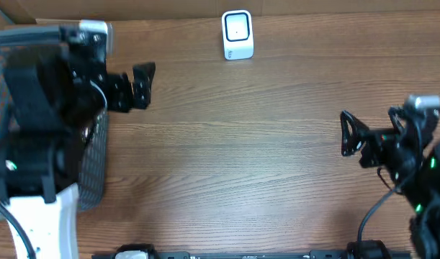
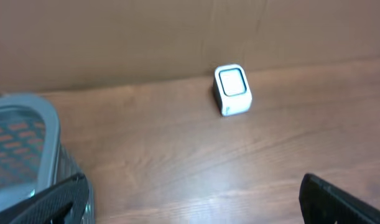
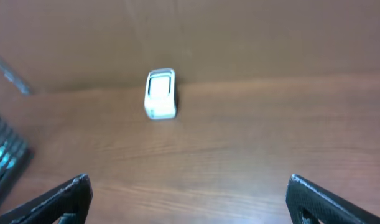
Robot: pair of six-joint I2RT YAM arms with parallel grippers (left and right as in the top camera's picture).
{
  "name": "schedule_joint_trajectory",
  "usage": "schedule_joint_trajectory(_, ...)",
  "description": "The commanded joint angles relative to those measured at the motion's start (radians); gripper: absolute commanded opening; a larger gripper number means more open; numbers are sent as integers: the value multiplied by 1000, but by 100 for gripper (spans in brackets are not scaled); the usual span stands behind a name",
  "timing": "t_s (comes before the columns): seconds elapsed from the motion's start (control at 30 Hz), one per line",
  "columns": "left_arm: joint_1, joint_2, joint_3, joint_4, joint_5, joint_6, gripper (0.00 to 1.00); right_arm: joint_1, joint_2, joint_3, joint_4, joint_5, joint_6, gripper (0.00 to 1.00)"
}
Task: Scan the item barcode
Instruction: 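Reach the left gripper into the basket and grasp the green tea carton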
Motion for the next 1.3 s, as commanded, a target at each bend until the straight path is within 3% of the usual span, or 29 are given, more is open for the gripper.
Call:
schedule_joint_trajectory(0.0,-6,91,183,-90,32,-22,100,4,130,186,-105,-74,-55,100)
schedule_joint_trajectory(0.1,-5,124,205,-103,21,-25,100,4,251,348,-252,-68,-59,100)
schedule_joint_trajectory(0.27,-6,155,199,-87,79,-26,99,4,332,403,-299,-148,-54,100)
schedule_joint_trajectory(0.33,3,158,200,-75,23,-53,88,4,348,403,-303,-170,-55,100)
schedule_joint_trajectory(0.47,101,158,209,-87,-186,-303,86,4,367,402,-308,-172,-55,100)
schedule_joint_trajectory(0.57,231,169,209,-131,-249,-453,83,4,377,402,-315,-172,-55,100)
schedule_joint_trajectory(0.7,404,224,205,-194,-267,-583,91,4,393,401,-340,-172,-55,100)
schedule_joint_trajectory(0.77,455,264,195,-216,-268,-597,100,4,403,400,-356,-172,-55,100)
schedule_joint_trajectory(0.83,489,312,185,-239,-268,-603,100,4,414,400,-370,-172,-55,100)
schedule_joint_trajectory(1.0,500,451,180,-279,-272,-611,95,4,436,400,-381,-172,-55,100)
schedule_joint_trajectory(1.27,497,658,180,-297,-297,-719,87,4,443,400,-394,-172,-55,100)
